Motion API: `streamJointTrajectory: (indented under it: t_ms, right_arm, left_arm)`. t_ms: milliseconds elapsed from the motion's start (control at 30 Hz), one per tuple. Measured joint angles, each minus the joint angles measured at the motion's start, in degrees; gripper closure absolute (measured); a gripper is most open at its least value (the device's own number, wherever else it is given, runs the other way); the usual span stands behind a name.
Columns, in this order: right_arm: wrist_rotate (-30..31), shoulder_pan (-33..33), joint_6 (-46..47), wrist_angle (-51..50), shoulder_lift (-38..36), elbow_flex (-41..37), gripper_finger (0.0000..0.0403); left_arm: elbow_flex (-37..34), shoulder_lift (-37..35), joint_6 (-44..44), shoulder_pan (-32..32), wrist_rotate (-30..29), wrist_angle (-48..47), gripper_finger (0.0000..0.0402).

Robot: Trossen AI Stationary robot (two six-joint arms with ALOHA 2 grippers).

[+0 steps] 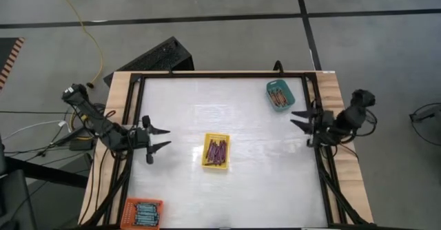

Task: Sort crayons
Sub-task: Return to Home Position

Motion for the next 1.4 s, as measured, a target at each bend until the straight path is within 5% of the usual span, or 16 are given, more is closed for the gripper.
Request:
streamJointTrajectory:
  t_ms: [133,467,867,1400]
  right_arm:
    - [-0.9,-4.6,1.7,-0.4,-0.1,-2.9,0.0265]
    - [-2.6,-16.7,13.4,-5.8,-0.1,-9.2,0.0265]
    - [-5.3,-24.2,15.9,-0.7,-0.1,-12.6,0.0265]
    - [-5.3,-24.8,15.9,-0.8,-0.1,-12.6,0.0265]
  left_arm:
    - [-6.5,-6.8,3.4,2.6,2.7,5.7,0.0223]
    - [-6.7,-17.9,8.4,9.3,6.3,-4.6,0.0223]
    - [-6.7,-18.2,9.1,10.3,1.1,-4.9,0.0223]
    - [-6.8,-18.2,8.6,10.3,1.2,-5.0,0.0223]
